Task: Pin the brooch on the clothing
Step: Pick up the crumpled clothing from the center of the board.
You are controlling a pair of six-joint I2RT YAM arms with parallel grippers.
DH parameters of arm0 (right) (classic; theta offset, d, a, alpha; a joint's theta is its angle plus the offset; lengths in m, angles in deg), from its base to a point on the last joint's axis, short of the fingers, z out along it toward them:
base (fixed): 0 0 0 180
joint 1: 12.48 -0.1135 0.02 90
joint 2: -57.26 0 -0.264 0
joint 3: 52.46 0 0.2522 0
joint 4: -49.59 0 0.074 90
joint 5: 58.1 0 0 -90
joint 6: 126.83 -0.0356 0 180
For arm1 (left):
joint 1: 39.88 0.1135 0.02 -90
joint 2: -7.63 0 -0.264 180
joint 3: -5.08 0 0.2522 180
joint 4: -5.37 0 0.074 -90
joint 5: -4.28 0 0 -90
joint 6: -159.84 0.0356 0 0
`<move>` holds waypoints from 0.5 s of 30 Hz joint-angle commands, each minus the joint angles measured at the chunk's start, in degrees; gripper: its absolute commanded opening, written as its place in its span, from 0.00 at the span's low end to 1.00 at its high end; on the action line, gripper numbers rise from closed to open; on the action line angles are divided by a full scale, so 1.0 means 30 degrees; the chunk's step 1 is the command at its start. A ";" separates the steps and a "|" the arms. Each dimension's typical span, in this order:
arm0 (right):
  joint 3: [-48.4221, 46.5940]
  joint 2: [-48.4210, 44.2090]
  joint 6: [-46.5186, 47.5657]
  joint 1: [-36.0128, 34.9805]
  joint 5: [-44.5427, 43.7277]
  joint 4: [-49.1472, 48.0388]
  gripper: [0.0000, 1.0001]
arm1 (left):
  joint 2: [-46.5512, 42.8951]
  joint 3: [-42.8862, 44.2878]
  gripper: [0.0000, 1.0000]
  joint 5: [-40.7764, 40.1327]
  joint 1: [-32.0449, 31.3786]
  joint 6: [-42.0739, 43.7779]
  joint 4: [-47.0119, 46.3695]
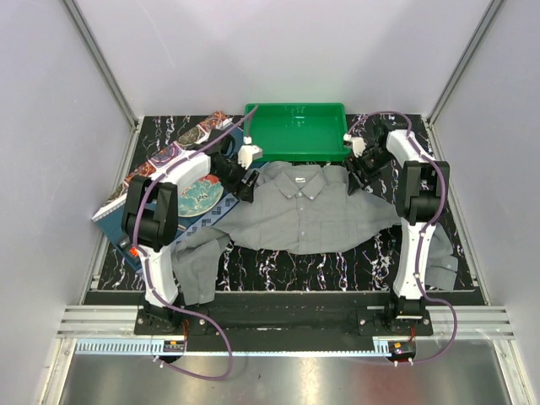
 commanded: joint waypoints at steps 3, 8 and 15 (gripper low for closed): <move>0.0615 -0.0576 0.0278 0.0004 0.0119 -0.0200 0.63 | 0.0649 0.0703 0.78 -0.0200 -0.0560 -0.0065 -0.0033; 0.0528 -0.0750 0.0511 0.0004 0.0615 0.0208 0.43 | 0.0826 0.0468 0.66 -0.0024 -0.0590 -0.0094 -0.0032; 0.1083 -0.2649 0.1069 0.0004 0.1144 0.1002 0.00 | -0.0225 -0.0028 0.19 0.0238 -0.0590 0.0140 -0.0032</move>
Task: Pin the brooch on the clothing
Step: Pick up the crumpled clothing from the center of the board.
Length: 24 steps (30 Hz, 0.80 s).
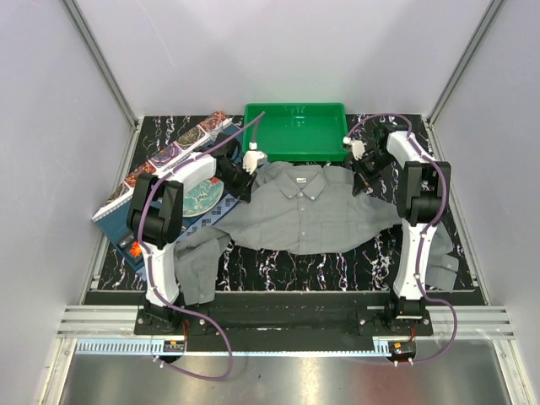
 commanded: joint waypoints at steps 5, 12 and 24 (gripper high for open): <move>0.0707 -0.4155 0.0055 -0.0010 0.0628 0.0440 0.00 | -0.2843 -0.0790 0.00 0.0847 0.0022 -0.0196 -0.0581; 0.1292 -0.8635 -0.1527 -0.0010 0.0042 -0.1199 0.00 | -0.7061 -0.1320 0.00 0.0030 0.0022 -0.0547 -0.0991; -0.3767 -1.5230 -0.3872 -0.0010 -0.2713 -0.4280 0.00 | -1.3943 0.3278 0.00 -0.2960 -0.1235 -0.0139 -0.1050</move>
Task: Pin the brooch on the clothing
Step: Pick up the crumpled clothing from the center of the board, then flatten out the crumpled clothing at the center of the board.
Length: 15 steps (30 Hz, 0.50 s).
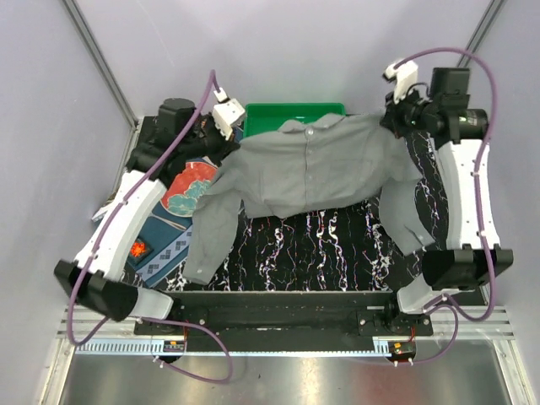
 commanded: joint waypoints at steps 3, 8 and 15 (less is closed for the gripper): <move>-0.5735 -0.2762 -0.1119 0.0012 -0.1263 -0.0983 0.00 | -0.4173 0.2641 0.00 -0.2753 -0.1728 0.1066 -0.0927; -0.9690 -0.4284 -0.1879 0.0012 -0.1117 0.0451 0.00 | -0.6727 0.3197 0.00 -0.2119 -0.2786 0.0486 -0.1306; -1.2524 -0.6807 -0.2816 0.0012 -0.0236 0.1824 0.00 | -0.8606 0.5304 0.00 -0.0383 -0.2787 -0.1212 -0.1425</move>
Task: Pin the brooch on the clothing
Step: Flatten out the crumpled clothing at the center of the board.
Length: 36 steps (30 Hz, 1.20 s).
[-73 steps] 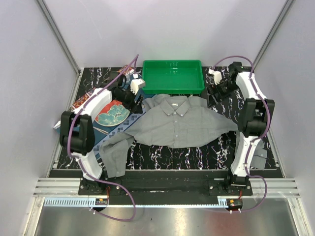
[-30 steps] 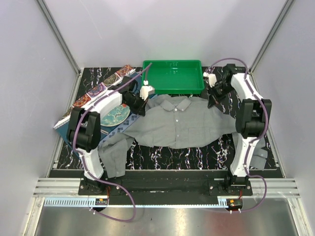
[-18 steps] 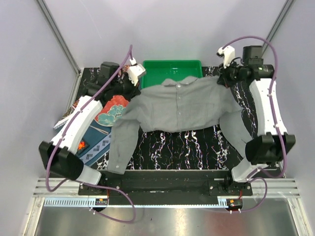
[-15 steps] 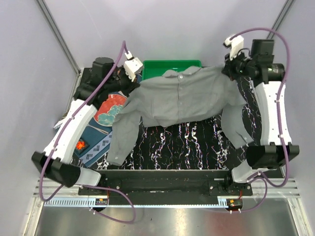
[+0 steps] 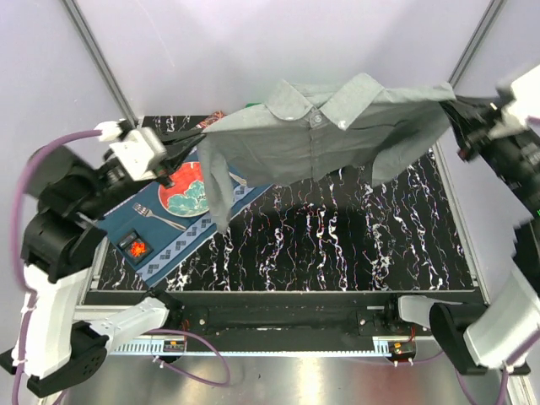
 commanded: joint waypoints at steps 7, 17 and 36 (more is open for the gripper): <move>-0.3822 -0.0007 -0.1665 0.0317 -0.0923 0.0945 0.00 | 0.0936 0.5038 0.00 0.0859 0.0164 -0.3856 -0.0630; 0.2942 0.3476 -0.0231 0.0348 -0.5078 -0.4582 0.00 | 0.4859 0.2527 0.00 -0.3388 0.0542 -0.3247 -0.2796; 0.4374 1.2599 0.1640 0.1402 -0.4676 -0.1845 0.93 | 1.2522 -0.1183 0.84 -0.1694 0.4821 -0.2105 -0.2775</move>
